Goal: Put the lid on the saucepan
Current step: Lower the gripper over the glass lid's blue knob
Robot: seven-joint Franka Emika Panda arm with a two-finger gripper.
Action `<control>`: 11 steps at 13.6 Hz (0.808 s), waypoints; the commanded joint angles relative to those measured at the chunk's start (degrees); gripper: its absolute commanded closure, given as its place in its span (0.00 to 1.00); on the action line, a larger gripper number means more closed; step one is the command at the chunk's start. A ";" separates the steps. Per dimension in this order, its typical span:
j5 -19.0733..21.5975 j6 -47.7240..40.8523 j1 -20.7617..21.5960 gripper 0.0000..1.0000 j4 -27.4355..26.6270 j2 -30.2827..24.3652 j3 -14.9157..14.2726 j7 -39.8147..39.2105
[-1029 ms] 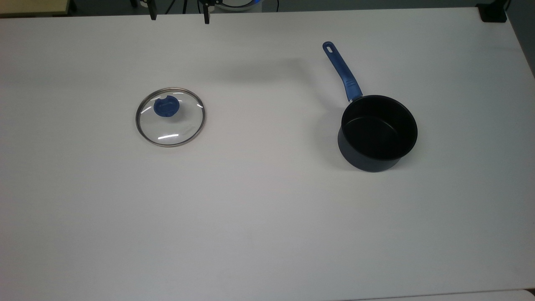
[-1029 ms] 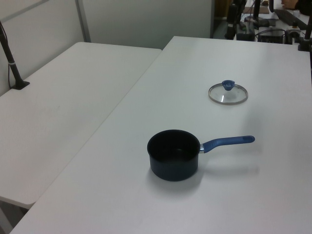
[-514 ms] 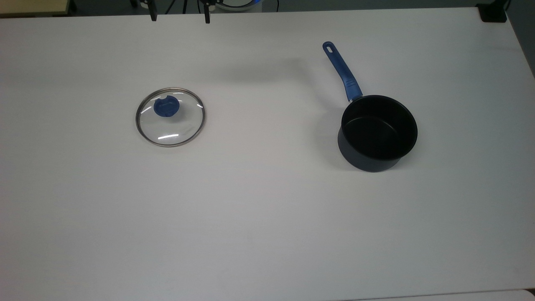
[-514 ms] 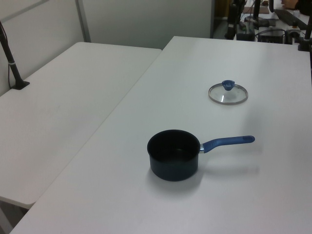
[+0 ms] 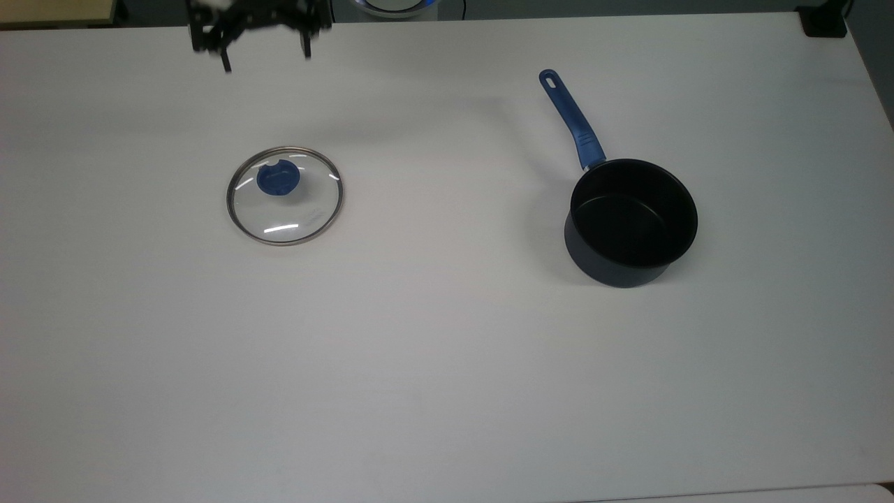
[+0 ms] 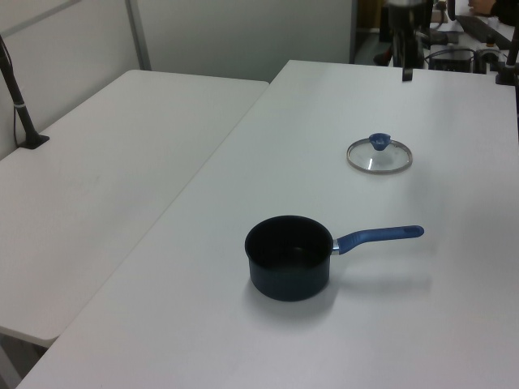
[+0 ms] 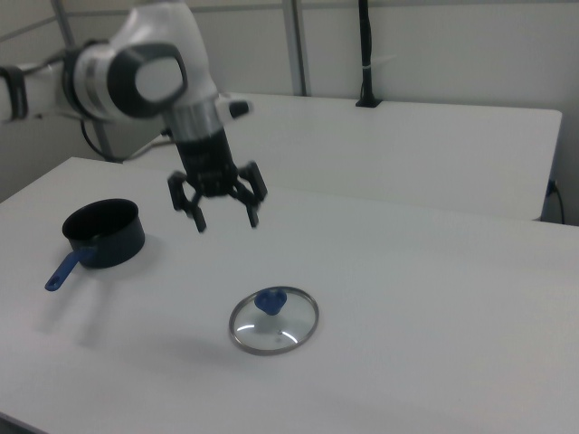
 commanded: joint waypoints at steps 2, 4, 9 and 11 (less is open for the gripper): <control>-1.48 17.95 -1.97 0.00 -10.08 4.97 -0.48 10.44; -1.39 22.70 -2.50 0.00 -9.82 10.08 -0.48 10.88; -1.31 27.56 -2.33 0.00 -9.81 14.58 -0.39 15.19; -1.22 27.47 -2.07 0.00 -9.81 14.67 -0.39 15.19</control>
